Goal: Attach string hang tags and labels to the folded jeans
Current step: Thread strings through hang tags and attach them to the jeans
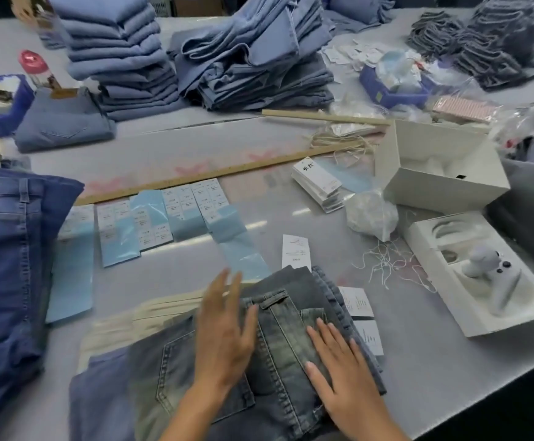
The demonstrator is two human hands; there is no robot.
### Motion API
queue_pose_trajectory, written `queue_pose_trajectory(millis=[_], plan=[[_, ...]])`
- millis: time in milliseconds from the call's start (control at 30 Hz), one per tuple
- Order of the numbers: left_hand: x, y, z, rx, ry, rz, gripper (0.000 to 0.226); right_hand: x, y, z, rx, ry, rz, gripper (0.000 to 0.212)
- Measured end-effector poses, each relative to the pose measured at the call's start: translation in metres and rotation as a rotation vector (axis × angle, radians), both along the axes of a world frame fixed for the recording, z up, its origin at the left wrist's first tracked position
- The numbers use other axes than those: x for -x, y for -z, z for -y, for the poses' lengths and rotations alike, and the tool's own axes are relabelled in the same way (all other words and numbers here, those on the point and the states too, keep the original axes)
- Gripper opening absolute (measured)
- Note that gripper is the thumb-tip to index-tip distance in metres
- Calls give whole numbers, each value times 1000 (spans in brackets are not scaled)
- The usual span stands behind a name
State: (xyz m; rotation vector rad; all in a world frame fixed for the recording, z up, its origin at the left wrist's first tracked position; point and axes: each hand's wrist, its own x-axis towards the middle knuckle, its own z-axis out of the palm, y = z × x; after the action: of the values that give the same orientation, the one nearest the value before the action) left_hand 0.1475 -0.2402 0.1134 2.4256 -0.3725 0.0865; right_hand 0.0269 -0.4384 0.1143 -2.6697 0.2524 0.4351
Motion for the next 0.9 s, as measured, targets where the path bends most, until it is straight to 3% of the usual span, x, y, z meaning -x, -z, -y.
queue_pose_trajectory(millis=[67, 133, 333, 500, 633, 800, 900], plan=[[2, 21, 29, -154, 149, -92, 60, 4, 1, 4, -13, -2, 44, 61], [3, 39, 39, -194, 152, -108, 56, 7, 2, 3, -118, 49, 122, 59], [6, 51, 23, 115, 87, -60, 40, 12, 2, 10, -329, 165, 261, 52], [5, 46, 28, 129, 20, -79, 42, 6, -1, 14, -367, 179, 221, 49], [7, 47, 26, 111, 33, -66, 45, 9, -2, 9, -329, 188, 285, 45], [8, 25, 25, 281, -31, -64, 29, 13, -11, -9, -97, 52, 679, 17], [18, 2, 10, 372, -55, -30, 17, 23, -20, -20, -83, -38, 797, 20]])
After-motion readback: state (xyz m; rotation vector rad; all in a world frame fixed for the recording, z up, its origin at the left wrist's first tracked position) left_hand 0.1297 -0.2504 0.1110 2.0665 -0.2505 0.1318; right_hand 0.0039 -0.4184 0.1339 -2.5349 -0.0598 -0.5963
